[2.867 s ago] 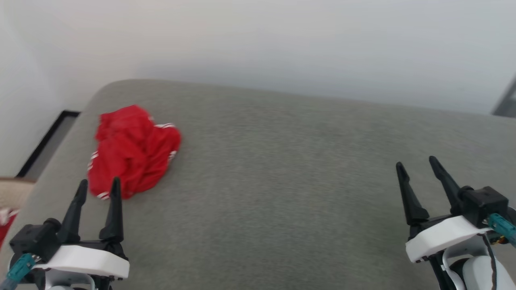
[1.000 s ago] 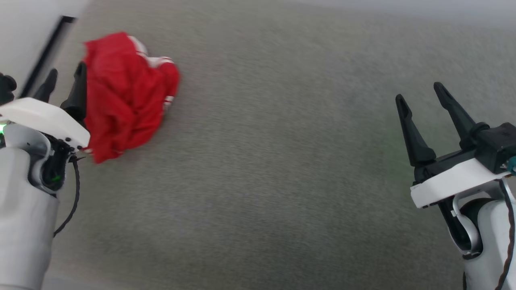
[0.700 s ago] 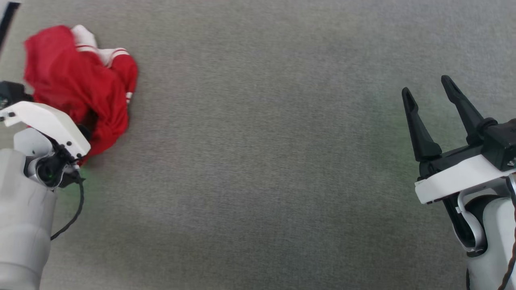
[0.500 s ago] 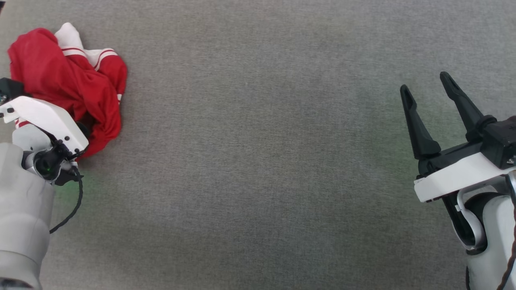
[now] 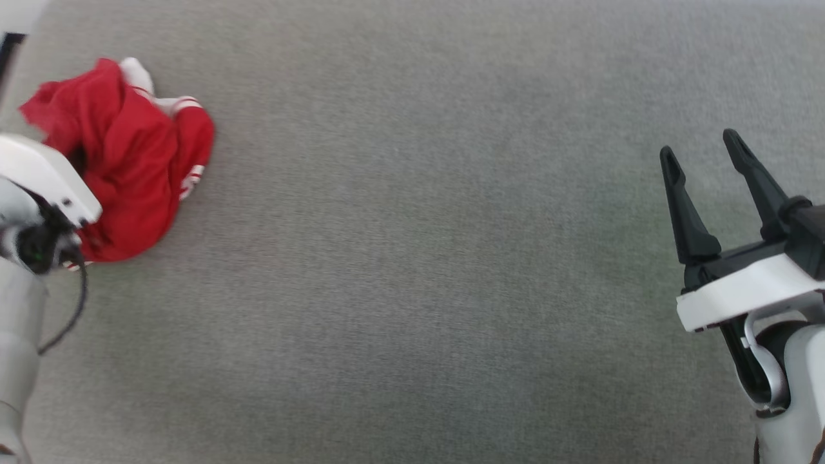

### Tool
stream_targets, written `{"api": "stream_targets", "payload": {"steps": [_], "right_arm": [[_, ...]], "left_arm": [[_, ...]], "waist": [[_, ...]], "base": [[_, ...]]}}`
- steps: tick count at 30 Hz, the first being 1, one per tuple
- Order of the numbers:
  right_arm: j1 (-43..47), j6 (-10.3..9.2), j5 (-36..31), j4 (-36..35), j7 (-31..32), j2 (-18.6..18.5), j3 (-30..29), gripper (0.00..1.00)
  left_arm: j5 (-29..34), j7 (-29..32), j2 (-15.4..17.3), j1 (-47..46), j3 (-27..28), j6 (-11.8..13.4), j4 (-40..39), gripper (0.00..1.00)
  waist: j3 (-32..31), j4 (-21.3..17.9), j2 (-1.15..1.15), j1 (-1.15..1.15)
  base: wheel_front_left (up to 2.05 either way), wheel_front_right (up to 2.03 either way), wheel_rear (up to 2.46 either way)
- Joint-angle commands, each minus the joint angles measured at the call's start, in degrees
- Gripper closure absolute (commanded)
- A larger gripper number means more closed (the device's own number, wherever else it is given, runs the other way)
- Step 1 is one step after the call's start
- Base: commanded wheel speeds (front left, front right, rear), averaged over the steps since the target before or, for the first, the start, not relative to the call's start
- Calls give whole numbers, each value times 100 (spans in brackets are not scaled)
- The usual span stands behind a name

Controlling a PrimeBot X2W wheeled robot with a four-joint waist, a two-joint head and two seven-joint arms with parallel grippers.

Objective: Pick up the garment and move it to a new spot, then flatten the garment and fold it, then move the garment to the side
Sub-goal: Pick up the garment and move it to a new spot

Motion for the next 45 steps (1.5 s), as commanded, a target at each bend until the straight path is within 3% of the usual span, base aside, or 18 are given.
{"api": "stream_targets", "payload": {"steps": [1, 13, 19, 24, 31, 37, 45], "right_arm": [[78, -4, 39, 29, -52, 32, -34, 0], [380, -4, 99, 106, -162, 122, -188, 0], [486, -4, 102, 113, -175, 191, -229, 0], [540, -4, 104, 54, -217, 230, -308, 0], [626, -4, 56, -33, -238, 256, -513, 0], [714, -4, 4, -189, -240, 287, -800, 0], [746, -3, -48, -322, -281, 371, -1089, 0]], "left_arm": [[102, -88, 58, -75, -51, -36, -89, 100], [373, -918, 721, -144, -349, -31, -1364, 100], [458, -753, 1046, 16, -364, 155, -2329, 100], [407, -338, 1337, 241, -338, 459, -3466, 100], [339, 267, 1702, 608, -301, 907, -5006, 100], [304, 819, 1930, 883, -333, 1319, -6427, 100], [428, 1427, 1941, 786, -607, 1552, -7764, 100]], "waist": [[-142, 116, 0, 0], [-800, 485, 0, 0], [-1046, 583, 0, 0], [-1179, 552, 0, 0], [-1267, 334, 0, 0], [-1274, -74, 0, 0], [-1176, -842, 0, 0]], "base": [[0, 0, 0], [0, 0, 0], [0, 0, 0], [0, 0, 0], [0, 0, 0], [0, 0, 0], [0, 0, 0]]}}
